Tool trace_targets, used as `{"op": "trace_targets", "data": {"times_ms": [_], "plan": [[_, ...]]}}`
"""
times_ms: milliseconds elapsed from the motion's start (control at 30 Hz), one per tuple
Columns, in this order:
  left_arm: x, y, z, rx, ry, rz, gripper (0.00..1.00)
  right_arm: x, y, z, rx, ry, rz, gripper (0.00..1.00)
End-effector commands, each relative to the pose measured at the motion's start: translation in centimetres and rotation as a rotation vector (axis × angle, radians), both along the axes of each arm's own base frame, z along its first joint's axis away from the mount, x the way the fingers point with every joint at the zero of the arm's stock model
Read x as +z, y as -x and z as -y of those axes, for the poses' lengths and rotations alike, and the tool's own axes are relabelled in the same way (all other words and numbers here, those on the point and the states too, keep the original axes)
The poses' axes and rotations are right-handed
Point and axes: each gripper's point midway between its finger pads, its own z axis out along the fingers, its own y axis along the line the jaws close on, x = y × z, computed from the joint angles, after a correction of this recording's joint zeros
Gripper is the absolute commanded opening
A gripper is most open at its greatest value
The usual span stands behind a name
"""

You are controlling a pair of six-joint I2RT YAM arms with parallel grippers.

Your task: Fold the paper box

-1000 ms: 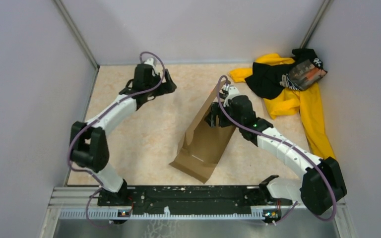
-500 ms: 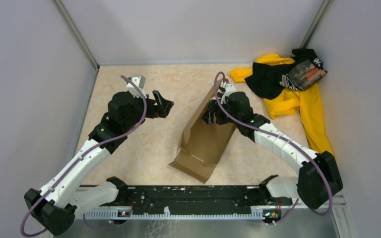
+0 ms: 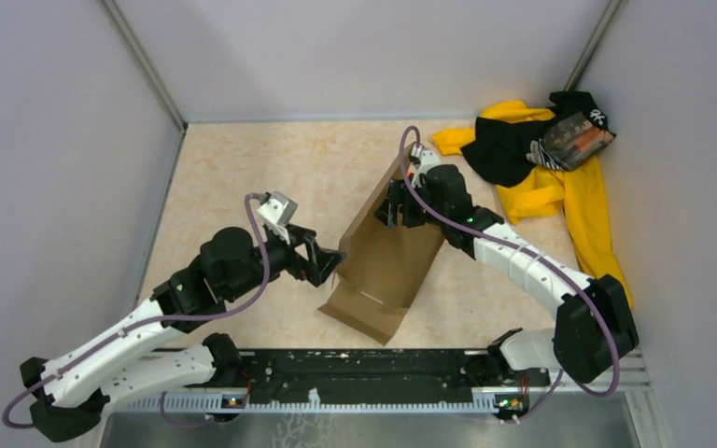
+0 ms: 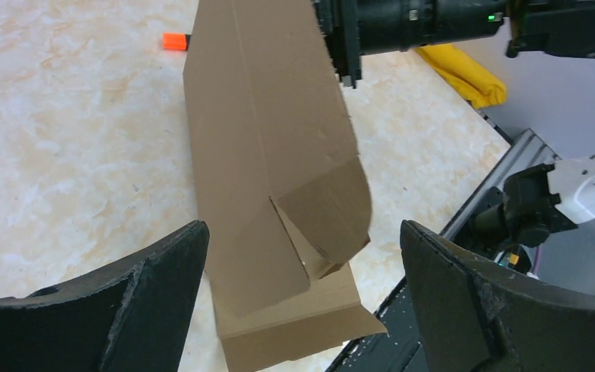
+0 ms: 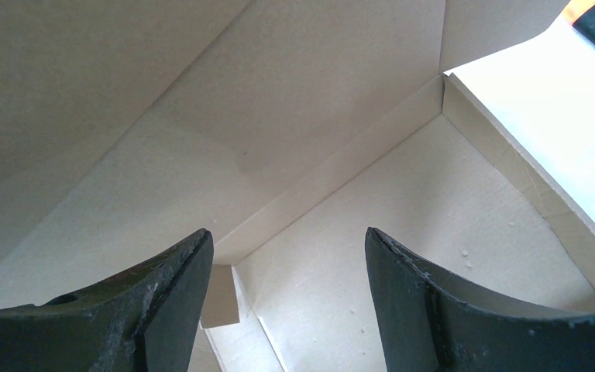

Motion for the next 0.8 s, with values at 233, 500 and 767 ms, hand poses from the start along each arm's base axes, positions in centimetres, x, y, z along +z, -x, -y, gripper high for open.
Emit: {"op": "trace_targets", "data": {"times_ms": [233,500,767], "plan": [[-3.7,2.9,0.3,-0.011,-0.133,-0.045,0.99,2.7,-1.4,-0.7,-0.005,-0.05,0.061,0.72],[-6.9,3.3,-0.5,0.115,-0.211,-0.06,0.99,2.8,-1.5,-0.9,0.003,-0.054,0.063,0.72],[-10.6,2.2,-0.2,0.239,-0.338,-0.053,0.99,2.9,-1.4,-1.0,0.01,-0.059,0.068,0.72]]}}
